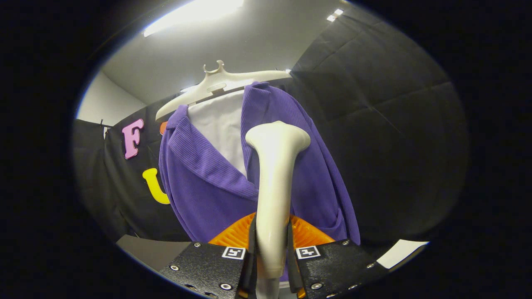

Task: Iron the clothes twice with a garment steamer, once on the left side and once on the right side.

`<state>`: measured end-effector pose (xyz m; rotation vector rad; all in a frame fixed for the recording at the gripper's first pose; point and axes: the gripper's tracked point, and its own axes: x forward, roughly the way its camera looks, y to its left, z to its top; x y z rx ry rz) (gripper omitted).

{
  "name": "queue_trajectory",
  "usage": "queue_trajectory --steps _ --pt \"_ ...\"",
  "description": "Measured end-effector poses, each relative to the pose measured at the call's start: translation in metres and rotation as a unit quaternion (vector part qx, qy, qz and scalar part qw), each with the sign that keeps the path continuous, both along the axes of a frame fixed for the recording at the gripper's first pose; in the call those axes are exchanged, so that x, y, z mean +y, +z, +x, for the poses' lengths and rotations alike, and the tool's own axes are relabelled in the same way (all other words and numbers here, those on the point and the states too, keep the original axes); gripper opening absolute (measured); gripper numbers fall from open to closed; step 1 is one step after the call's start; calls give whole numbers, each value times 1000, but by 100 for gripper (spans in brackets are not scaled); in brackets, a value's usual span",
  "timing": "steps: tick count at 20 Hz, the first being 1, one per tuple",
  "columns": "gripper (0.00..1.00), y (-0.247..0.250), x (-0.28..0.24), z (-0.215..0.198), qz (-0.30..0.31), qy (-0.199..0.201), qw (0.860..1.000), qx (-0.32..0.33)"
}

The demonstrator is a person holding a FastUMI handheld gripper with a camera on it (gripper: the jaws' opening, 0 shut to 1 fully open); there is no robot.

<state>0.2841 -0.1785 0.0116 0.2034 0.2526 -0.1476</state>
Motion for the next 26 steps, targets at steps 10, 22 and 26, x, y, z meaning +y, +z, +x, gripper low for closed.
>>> queue_trajectory --steps 10,22,26 --pt "30 -78 -21 -43 20 -10 997 68" --pt "30 -163 -30 -96 42 -34 989 136" --pt "30 -200 -23 -117 48 -34 984 168"
